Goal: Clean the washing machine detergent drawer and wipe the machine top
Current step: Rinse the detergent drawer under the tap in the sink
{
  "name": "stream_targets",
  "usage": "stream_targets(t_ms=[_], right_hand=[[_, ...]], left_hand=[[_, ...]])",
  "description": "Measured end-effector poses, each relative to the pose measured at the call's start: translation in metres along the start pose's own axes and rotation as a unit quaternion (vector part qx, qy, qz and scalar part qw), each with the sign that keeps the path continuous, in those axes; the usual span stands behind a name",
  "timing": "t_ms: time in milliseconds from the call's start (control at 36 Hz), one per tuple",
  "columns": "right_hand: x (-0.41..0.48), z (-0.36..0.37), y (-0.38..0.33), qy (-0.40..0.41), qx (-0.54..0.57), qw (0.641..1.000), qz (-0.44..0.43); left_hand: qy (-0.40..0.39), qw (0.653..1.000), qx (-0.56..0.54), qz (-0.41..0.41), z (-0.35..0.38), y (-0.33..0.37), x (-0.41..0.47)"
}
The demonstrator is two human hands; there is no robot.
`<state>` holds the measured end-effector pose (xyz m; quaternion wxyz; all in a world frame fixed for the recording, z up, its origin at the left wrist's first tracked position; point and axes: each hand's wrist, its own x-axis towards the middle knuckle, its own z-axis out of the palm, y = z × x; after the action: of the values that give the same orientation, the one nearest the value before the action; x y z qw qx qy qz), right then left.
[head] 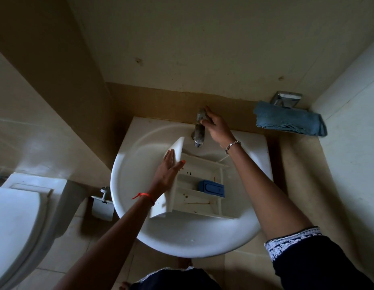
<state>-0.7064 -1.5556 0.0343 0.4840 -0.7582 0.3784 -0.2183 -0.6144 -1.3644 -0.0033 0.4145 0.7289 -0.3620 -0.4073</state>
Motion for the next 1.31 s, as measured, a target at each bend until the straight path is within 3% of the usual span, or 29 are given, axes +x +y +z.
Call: stream_targets(t_ms=[417, 500, 556, 639, 694, 750, 917, 1139, 1306], right_hand=[[0.002, -0.001, 0.003, -0.015, 0.088, 0.996, 0.022], [-0.005, 0.002, 0.004, 0.015, 0.19, 0.98, 0.053], [-0.012, 0.006, 0.009, 0.087, 0.344, 0.931, 0.085], [-0.028, 0.011, 0.016, 0.221, 0.549, 0.785, 0.184], [-0.039, 0.017, 0.024, 0.228, 0.583, 0.74, 0.247], [-0.048, 0.024, 0.025, 0.194, 0.591, 0.726, 0.292], [-0.05, 0.041, 0.026, 0.108, 0.588, 0.725, 0.341], [-0.045, 0.051, 0.015, 0.077, 0.601, 0.712, 0.355], [-0.043, 0.052, 0.019, 0.036, 0.577, 0.73, 0.364]], left_hand=[[-0.008, 1.0, -0.002, 0.004, -0.001, -0.001, 0.004], [-0.009, 1.0, 0.001, 0.003, -0.001, -0.001, 0.004], [-0.009, 1.0, -0.005, 0.005, -0.001, 0.0, 0.003], [-0.012, 1.0, -0.014, 0.005, -0.002, -0.001, 0.004], [-0.015, 1.0, -0.014, 0.003, -0.002, -0.001, 0.004], [-0.019, 1.0, -0.008, 0.004, -0.002, -0.002, 0.005], [-0.027, 1.0, 0.001, -0.001, -0.003, -0.002, 0.006], [-0.037, 0.999, -0.001, -0.015, -0.005, 0.0, 0.007], [-0.06, 0.998, -0.022, -0.026, -0.005, 0.003, 0.009]])
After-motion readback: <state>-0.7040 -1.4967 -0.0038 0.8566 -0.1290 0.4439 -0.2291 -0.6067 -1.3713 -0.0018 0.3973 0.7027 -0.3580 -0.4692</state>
